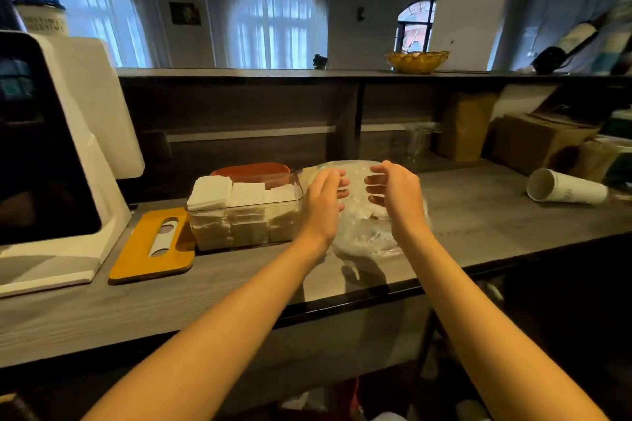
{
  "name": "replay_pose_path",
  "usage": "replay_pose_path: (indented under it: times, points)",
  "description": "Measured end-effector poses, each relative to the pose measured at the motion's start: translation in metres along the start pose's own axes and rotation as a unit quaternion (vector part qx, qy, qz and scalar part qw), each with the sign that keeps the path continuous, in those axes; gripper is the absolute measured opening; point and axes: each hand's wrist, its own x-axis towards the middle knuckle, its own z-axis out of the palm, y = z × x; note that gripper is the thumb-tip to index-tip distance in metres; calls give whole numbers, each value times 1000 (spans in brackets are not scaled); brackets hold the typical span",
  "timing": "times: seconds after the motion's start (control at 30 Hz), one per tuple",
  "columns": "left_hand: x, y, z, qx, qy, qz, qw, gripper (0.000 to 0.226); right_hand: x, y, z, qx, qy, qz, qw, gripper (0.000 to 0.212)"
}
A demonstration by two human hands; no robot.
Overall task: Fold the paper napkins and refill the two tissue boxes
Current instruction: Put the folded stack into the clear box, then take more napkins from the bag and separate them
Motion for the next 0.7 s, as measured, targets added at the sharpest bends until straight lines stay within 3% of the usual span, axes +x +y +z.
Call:
replay_pose_path:
  times: [0.23, 0.43, 0.6, 0.7]
  points:
    - [13, -62, 23, 138, -49, 29, 989, 31, 22, 70, -56, -138, 41, 0, 990, 34]
    - [28, -83, 36, 227, -118, 20, 967, 41, 32, 111, -72, -185, -7, -39, 982, 37]
    - [50, -110, 31, 266, -65, 15, 962, 38, 56, 115, -80, -220, -29, -64, 973, 42]
    - [71, -120, 26, 345, 11, 108, 932, 35, 59, 108, -75, -196, -17, -104, 975, 47]
